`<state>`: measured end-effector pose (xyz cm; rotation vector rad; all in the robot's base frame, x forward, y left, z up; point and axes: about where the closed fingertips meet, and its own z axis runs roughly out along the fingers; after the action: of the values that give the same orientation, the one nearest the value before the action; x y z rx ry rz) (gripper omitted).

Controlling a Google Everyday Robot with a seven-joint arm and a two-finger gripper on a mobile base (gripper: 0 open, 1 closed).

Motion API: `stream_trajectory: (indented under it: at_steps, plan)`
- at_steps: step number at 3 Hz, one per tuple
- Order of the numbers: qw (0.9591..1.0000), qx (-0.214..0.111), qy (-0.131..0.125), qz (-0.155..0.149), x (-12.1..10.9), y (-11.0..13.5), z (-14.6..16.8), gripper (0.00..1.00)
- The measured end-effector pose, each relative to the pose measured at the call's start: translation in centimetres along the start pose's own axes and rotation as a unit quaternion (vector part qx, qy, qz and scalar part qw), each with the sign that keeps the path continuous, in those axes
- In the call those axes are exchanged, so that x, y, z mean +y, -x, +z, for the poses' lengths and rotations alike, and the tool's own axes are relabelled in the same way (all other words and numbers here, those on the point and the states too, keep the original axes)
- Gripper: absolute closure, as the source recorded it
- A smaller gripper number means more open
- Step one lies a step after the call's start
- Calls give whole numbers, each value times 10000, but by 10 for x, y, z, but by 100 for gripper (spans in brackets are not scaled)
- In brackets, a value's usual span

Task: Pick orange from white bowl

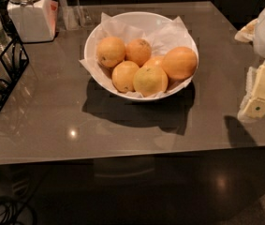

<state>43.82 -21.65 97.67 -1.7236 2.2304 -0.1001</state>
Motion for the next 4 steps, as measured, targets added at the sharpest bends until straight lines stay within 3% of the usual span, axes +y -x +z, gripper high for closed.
stream_trajectory:
  at_steps: [1, 2, 3, 4]
  plan:
    - [10000, -78, 7, -13, -1, 2, 0, 0]
    - [9994, -350, 34, -60, -4, 10, -1, 0]
    - [9947, -893, 336, -395, -13, 50, 8, 0]
    - [9788, -1744, 752, -768, -42, 126, 21, 0]
